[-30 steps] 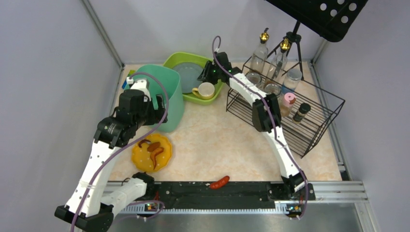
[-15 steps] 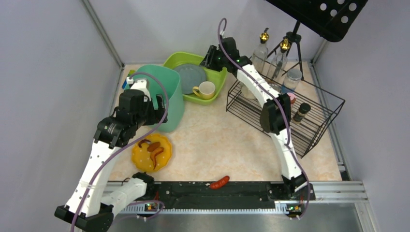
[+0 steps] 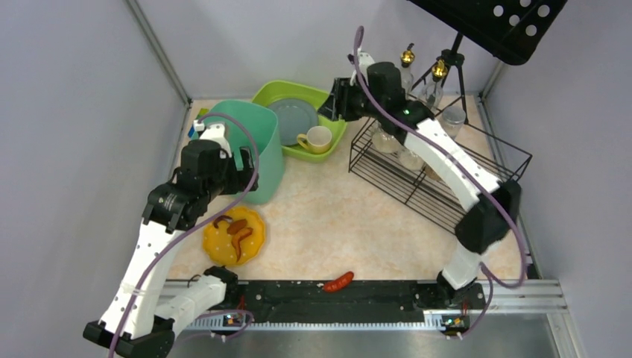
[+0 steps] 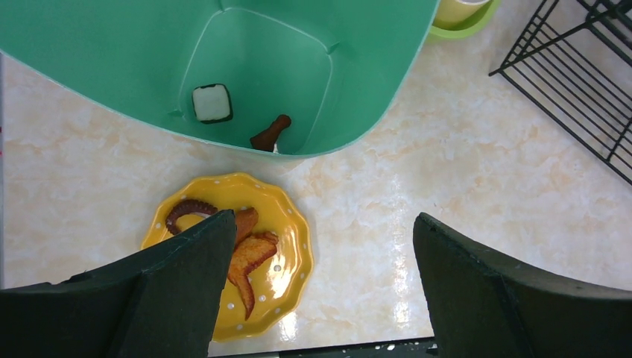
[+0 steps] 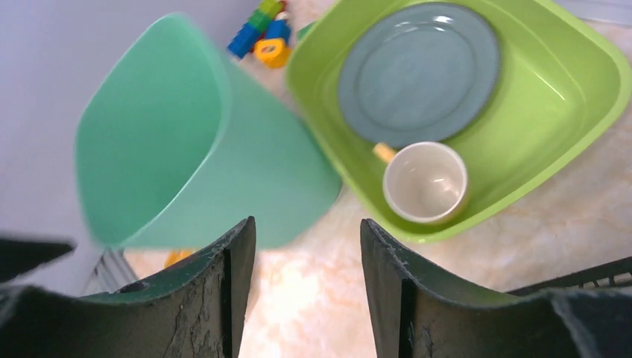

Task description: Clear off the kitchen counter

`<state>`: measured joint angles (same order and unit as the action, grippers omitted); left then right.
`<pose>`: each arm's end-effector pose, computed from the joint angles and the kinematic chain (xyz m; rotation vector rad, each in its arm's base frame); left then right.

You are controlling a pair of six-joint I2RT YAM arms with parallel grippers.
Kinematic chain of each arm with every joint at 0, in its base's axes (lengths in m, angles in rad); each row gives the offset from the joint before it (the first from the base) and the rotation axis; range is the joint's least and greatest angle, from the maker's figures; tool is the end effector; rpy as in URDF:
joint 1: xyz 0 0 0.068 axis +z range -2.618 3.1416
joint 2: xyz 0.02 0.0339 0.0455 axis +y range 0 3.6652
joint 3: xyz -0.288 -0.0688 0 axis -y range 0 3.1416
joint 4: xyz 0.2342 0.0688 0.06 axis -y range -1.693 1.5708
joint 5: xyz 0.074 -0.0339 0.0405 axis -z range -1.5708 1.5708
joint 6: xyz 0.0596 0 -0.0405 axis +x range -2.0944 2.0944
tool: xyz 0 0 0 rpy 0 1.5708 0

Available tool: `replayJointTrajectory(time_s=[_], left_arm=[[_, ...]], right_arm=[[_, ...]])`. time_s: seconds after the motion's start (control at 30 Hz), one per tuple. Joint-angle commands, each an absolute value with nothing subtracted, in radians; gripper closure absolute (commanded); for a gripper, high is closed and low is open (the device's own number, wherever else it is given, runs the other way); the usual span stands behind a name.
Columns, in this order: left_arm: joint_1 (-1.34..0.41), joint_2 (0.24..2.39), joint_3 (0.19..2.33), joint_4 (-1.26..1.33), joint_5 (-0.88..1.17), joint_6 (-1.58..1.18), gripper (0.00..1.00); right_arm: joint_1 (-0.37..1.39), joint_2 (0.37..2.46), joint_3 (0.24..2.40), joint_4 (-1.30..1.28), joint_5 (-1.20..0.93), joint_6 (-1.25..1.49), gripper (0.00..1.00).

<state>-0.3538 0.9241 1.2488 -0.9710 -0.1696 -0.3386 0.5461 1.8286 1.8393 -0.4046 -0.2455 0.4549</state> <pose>0.1491 -0.0444 0.3950 -0.0768 2.2120 -0.1971 0.3759 0.2454 0.4039 -0.2628 2.0458 0.8807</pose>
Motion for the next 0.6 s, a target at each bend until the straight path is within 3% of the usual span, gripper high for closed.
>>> replayJointTrajectory(time_s=[0.0,0.27,0.57], left_arm=[[-0.355,0.871,1.248,-0.925,-0.108,-0.333,0.07],[-0.354,0.815,1.246,-0.940,-0.014,-0.340,0.07],[-0.354,0.769,1.193,-0.910,0.069,-0.349,0.07]], right_arm=[[0.612,1.571,1.647,-0.353,-0.304,0.271,0.46],[0.711,1.288,1.350,-0.490,-0.470,-0.097,0.35],[0.901,1.129,1.023,-0.542,-0.443,-0.492,0.29]])
